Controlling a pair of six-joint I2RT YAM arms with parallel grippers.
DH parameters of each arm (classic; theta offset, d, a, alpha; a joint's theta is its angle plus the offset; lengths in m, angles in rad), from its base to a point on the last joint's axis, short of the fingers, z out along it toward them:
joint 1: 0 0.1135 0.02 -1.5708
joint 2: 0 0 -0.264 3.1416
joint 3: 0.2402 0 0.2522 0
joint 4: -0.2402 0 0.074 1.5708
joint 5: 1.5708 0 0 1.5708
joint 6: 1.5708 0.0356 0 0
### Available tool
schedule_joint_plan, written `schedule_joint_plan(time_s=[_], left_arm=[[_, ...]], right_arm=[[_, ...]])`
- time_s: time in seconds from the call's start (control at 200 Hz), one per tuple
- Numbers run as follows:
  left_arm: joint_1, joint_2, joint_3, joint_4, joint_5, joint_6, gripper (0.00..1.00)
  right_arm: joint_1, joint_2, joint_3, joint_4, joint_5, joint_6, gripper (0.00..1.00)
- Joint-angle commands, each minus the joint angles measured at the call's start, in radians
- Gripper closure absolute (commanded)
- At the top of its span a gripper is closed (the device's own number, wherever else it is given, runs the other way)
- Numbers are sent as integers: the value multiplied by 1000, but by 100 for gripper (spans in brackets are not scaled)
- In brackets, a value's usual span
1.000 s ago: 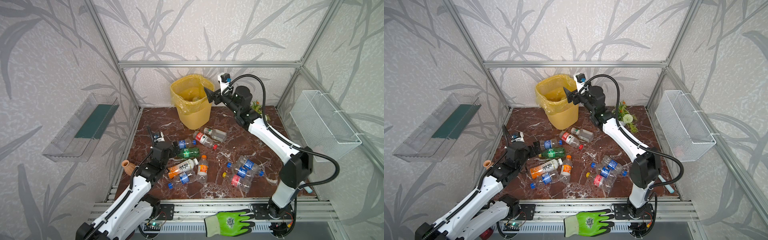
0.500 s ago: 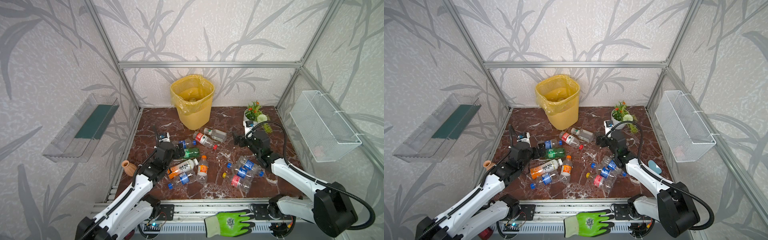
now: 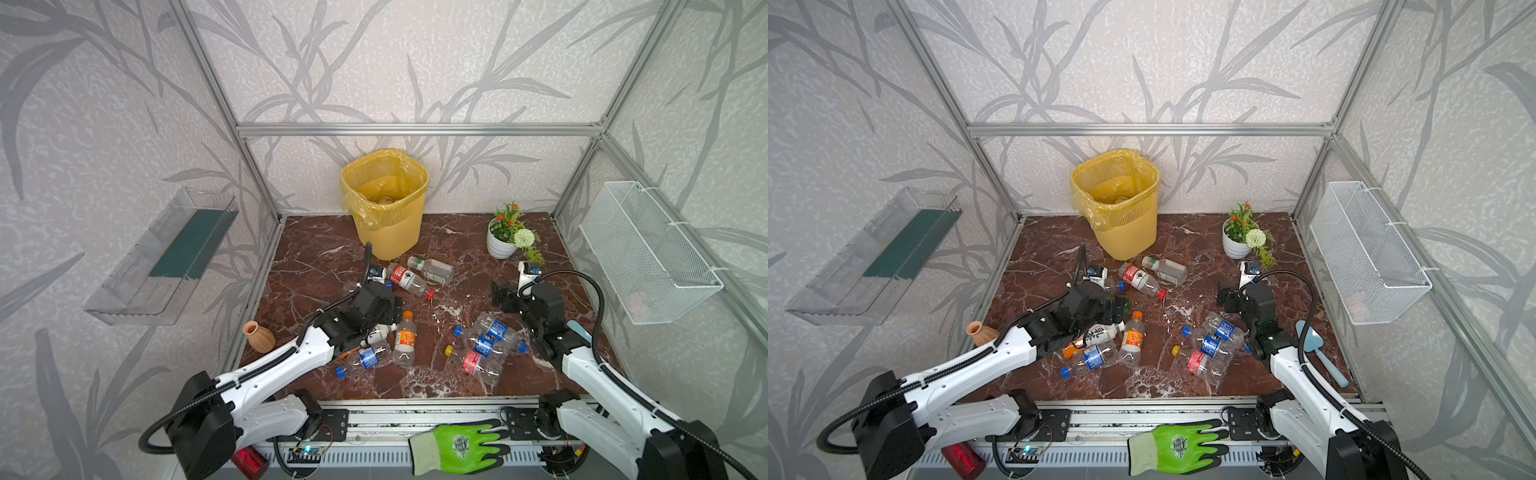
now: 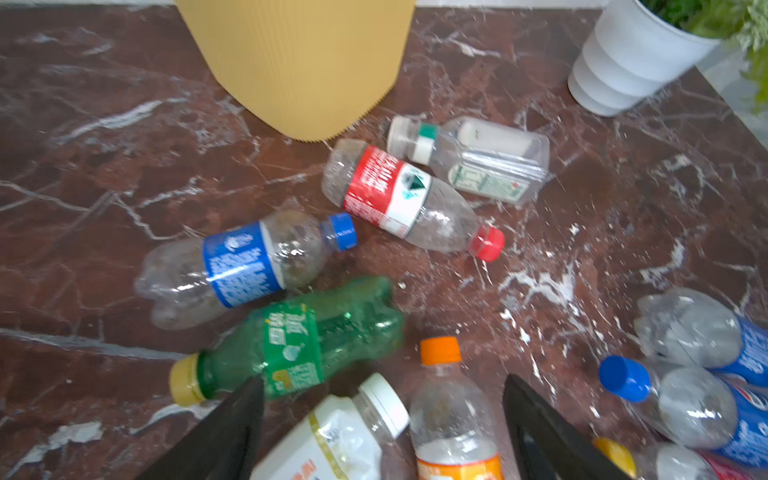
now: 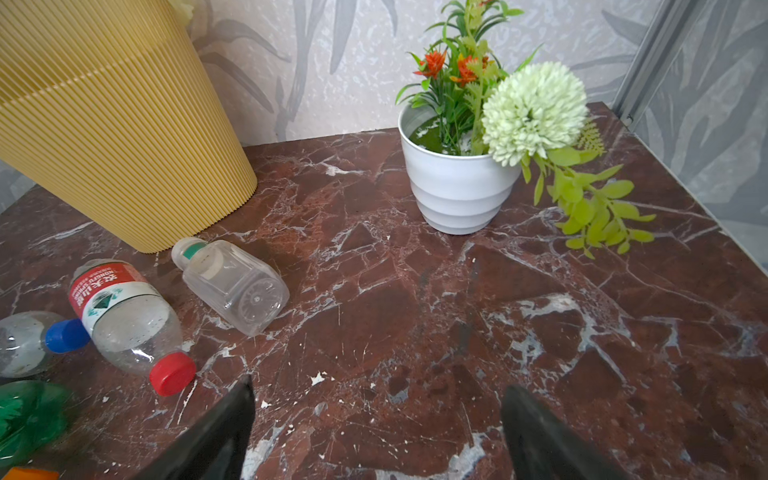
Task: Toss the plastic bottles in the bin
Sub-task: 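Lower the left gripper onto the orange-capped bottle while the right arm draws back, then grasp the orange-capped bottle with the left gripper and lift it over the bin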
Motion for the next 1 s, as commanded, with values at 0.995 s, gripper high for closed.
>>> schedule_joint_plan(time_s=[0.995], left_arm=[[-204, 535, 286, -246, 138, -111, 29]], right_arm=[[-29, 15, -11, 47, -23, 52, 8]])
